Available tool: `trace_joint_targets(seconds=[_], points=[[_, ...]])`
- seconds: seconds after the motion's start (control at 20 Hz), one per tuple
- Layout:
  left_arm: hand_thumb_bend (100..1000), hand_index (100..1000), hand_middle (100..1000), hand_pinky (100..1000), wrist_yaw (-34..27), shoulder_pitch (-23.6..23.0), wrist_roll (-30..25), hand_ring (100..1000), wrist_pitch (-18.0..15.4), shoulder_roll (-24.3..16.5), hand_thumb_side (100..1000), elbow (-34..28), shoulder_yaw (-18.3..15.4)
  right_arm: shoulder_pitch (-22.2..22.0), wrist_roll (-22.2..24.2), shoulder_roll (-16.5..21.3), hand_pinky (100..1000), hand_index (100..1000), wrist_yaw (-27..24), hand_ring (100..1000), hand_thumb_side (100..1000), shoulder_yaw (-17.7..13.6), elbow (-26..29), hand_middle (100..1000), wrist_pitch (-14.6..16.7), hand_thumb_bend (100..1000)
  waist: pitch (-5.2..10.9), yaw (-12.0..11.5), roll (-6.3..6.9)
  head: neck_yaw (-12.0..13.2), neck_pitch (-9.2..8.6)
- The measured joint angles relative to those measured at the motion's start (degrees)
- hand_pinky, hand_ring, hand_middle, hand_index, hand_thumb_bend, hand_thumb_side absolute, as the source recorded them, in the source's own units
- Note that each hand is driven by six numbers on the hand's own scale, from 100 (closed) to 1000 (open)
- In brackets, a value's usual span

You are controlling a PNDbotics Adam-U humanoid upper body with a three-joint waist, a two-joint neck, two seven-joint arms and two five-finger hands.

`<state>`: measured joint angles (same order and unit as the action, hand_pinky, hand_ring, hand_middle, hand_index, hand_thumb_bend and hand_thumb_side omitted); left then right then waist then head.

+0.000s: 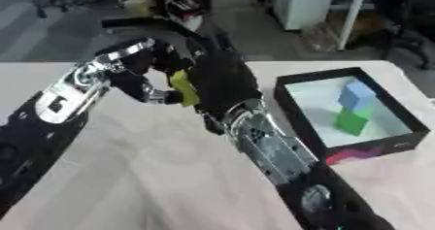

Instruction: Pick up the objects with one hand, pass them to the other hand, and then place them into the box on the other side of the table.

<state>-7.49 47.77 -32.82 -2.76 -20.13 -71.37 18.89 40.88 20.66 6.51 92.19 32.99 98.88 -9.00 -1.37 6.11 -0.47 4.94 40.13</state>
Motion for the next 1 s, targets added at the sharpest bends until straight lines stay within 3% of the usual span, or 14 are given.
trace_joint_targets(seconds=[0.1, 0.25, 0.35, 0.4, 0.55, 0.65, 0.8, 0.9, 1.0], points=[[498, 502, 397, 493, 0.0, 0.1, -0.1, 443, -0.1, -0.1, 102, 0.0, -0.3, -0.1, -2.0, 0.0, 1000, 475, 0.0, 899, 304, -0.1, -0.1, 864, -0.5, 238, 0.01, 0.0, 0.00, 0.0, 0.00], [728, 555, 450, 522, 0.2, 0.1, -0.6, 480, -0.5, -0.6, 250, 0.0, -0.4, -0.1, -4.2, 0.1, 1000, 466, 0.0, 894, 304, -0.1, -0.4, 859, -1.0, 250, 0.01, 0.0, 0.00, 0.0, 0.00], [957, 643, 519, 574, 0.7, 0.0, -1.5, 548, -0.9, -0.7, 386, 0.2, -0.4, 0.0, -5.3, -0.1, 1000, 462, 0.0, 892, 303, -0.1, -0.4, 857, -1.1, 254, 0.03, 0.0, 0.00, -0.2, -0.01], [1000, 700, 571, 610, 1.0, -0.1, -2.4, 596, -1.2, -0.7, 413, 0.2, -0.2, 0.1, -5.8, -0.1, 1000, 461, 0.1, 892, 303, -0.3, -0.3, 857, -1.2, 257, 0.03, 0.0, 0.00, -0.4, -0.02], [1000, 879, 769, 766, 2.4, -0.4, -6.2, 776, -3.4, -1.0, 522, 0.0, -0.4, 0.5, -6.6, -0.1, 1000, 461, 0.4, 892, 298, -0.7, -0.3, 857, -1.3, 262, 0.03, 0.1, 0.00, -1.2, -0.14], [1000, 938, 857, 842, 4.1, -0.4, -9.1, 850, -5.7, -1.6, 553, -0.5, -1.0, 0.5, -6.9, -0.1, 1000, 460, 0.7, 892, 293, -1.1, -0.3, 856, -1.3, 265, 0.03, 0.1, 0.00, -1.8, -0.30], [1000, 960, 899, 866, 8.5, -0.4, -11.2, 884, -8.7, -2.9, 582, -0.9, -2.8, 0.5, -7.0, 0.0, 1000, 459, 1.3, 890, 286, -1.8, -0.3, 853, -1.2, 265, 0.04, 0.1, -0.01, -2.9, -0.44], [1000, 963, 916, 864, 11.6, -0.5, -10.7, 888, -10.0, -3.8, 585, -1.0, -4.2, 0.5, -7.2, 0.0, 884, 451, 1.7, 878, 286, -2.5, -0.1, 832, -1.3, 240, 0.04, 0.1, -0.01, -3.5, -0.45], [1000, 955, 911, 851, 14.0, -1.4, -9.1, 881, -10.9, -5.3, 589, -1.1, -6.0, 0.0, -8.0, 0.7, 691, 439, 1.8, 854, 297, -3.9, -0.3, 796, -3.1, 198, 0.04, 0.0, -0.01, -4.4, -0.45]])
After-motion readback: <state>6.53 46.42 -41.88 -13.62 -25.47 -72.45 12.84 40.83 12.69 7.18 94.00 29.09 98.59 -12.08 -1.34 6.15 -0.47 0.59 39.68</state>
